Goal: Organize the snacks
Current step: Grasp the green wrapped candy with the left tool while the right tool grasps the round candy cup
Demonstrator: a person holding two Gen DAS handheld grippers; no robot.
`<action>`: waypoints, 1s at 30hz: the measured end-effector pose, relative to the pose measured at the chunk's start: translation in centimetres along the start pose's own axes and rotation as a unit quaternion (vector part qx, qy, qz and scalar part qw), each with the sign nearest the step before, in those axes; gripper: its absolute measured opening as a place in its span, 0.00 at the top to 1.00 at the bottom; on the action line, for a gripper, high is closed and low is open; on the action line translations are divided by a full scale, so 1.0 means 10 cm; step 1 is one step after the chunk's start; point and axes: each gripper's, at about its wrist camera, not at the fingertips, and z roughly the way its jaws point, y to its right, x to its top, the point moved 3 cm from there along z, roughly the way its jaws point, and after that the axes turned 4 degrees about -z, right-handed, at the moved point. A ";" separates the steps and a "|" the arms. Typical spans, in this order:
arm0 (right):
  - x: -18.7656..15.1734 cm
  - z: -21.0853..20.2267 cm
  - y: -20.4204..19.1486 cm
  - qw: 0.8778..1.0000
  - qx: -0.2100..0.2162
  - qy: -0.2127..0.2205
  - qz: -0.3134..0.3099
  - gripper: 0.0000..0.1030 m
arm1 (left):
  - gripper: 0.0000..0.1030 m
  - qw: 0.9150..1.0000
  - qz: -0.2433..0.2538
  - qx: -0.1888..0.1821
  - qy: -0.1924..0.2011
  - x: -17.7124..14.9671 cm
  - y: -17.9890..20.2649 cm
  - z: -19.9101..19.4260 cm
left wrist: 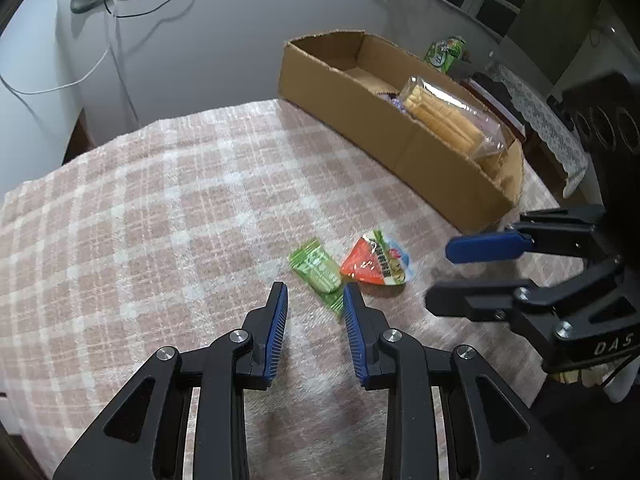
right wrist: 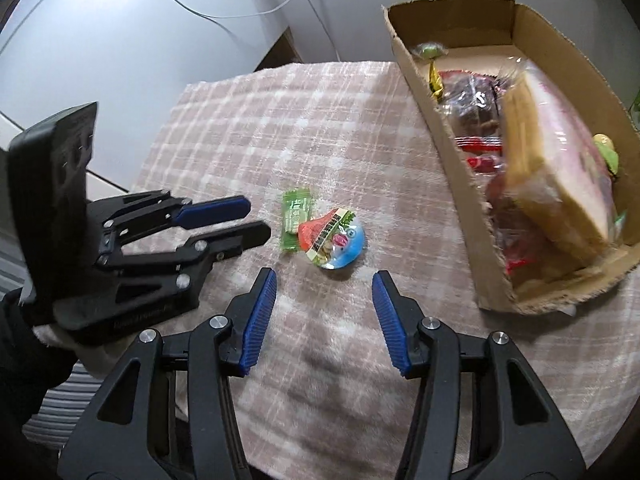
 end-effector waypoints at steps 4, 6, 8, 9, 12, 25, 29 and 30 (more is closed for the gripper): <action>0.07 0.12 0.02 1.000 -0.011 -0.001 0.013 0.49 | 0.74 1.000 0.009 0.000 -0.003 -0.05 0.00 0.05; 0.10 0.19 0.01 1.000 -0.016 -0.006 0.016 0.49 | 0.74 1.000 0.007 -0.003 -0.001 -0.07 0.00 0.05; 0.11 0.25 0.00 1.000 -0.017 -0.009 0.018 0.49 | 0.74 1.000 0.008 -0.005 -0.002 -0.09 0.01 0.06; 0.12 0.27 -0.01 1.000 -0.018 -0.010 0.020 0.49 | 0.74 1.000 0.007 -0.005 -0.002 -0.09 0.01 0.07; 0.17 0.37 -0.02 0.999 -0.020 -0.013 0.020 0.49 | 0.74 1.000 0.005 -0.003 -0.002 -0.10 0.03 0.10; 0.17 0.45 0.07 0.999 -0.042 -0.018 0.028 0.56 | 0.66 1.000 0.018 -0.011 -0.001 -0.06 0.05 0.15; 0.07 0.34 0.19 0.998 -0.042 -0.017 0.044 0.56 | 0.66 1.000 0.022 -0.009 -0.001 -0.02 0.06 0.18; 0.03 0.30 0.23 0.998 -0.040 -0.016 0.048 0.56 | 0.66 1.000 0.024 -0.008 -0.001 0.00 0.06 0.19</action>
